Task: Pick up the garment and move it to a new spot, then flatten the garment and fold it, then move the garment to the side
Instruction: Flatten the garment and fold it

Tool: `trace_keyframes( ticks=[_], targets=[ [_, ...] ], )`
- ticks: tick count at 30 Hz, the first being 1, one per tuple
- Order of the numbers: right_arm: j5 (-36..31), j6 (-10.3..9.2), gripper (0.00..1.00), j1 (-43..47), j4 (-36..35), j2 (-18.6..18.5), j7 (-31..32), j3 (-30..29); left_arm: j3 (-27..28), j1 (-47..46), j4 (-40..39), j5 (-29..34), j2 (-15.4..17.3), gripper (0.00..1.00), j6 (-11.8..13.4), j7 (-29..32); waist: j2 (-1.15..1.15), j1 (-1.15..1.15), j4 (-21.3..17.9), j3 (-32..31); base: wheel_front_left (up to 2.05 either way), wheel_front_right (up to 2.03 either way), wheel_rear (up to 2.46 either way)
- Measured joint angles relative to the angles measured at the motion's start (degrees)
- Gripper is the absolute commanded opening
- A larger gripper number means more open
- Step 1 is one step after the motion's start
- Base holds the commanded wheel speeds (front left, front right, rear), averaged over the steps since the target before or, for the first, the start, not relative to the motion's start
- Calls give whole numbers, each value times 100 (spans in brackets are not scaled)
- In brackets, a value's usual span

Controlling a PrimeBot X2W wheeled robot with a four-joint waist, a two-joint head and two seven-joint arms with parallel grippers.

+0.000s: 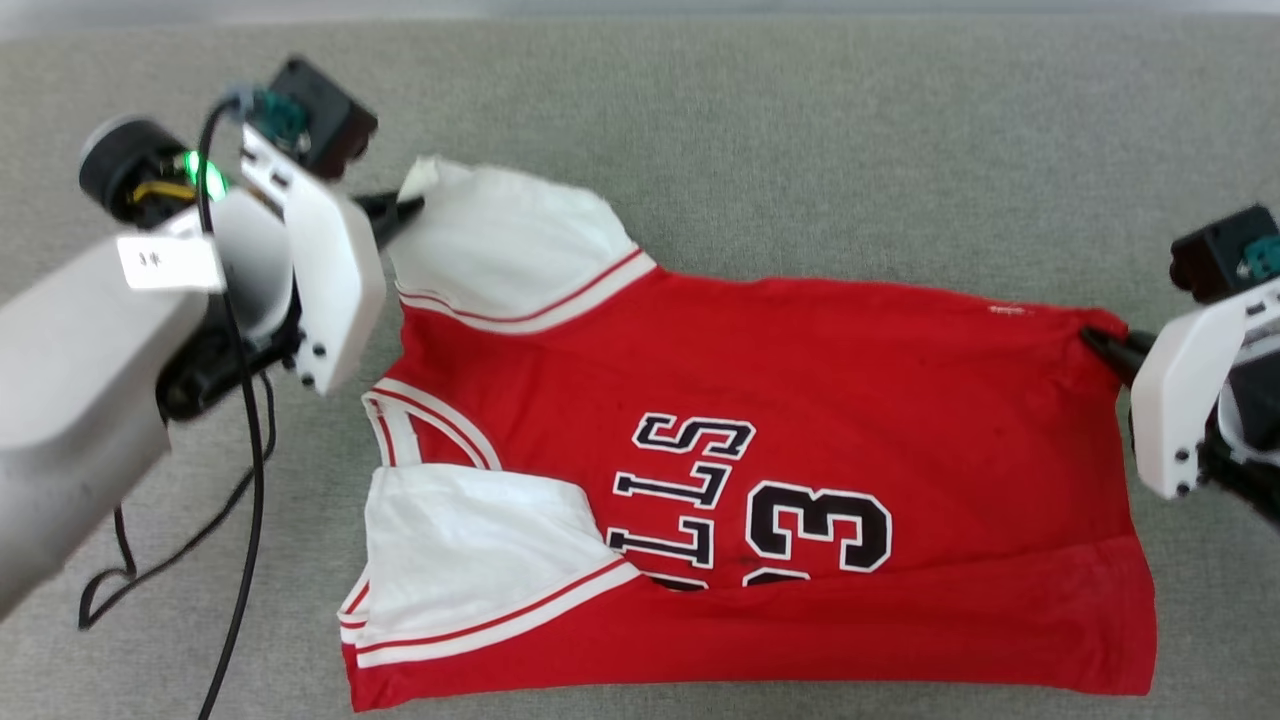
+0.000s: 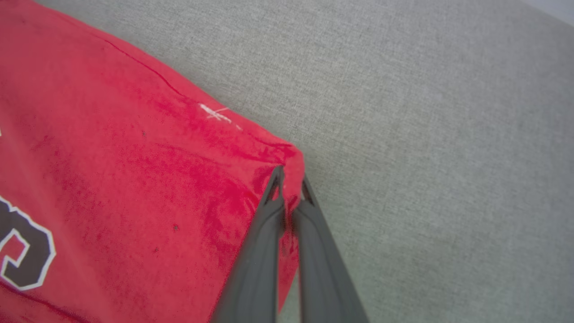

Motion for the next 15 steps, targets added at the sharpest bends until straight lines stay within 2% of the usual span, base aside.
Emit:
trace_keyframes(
  ticks=[6, 15],
  targets=[
    [94, 0, 0, 617, -132, -60, -275, -73, -102, 737, -493, -101, 292, 0, 309, -254, 0, 0, 59, -380, 0, 0, 0],
    [245, 0, 0, 1699, -571, -107, -546, -227, -232, 1997, -1327, -365, 840, 0, 916, -597, 0, 0, 88, -846, 0, 0, 0]
  ],
)
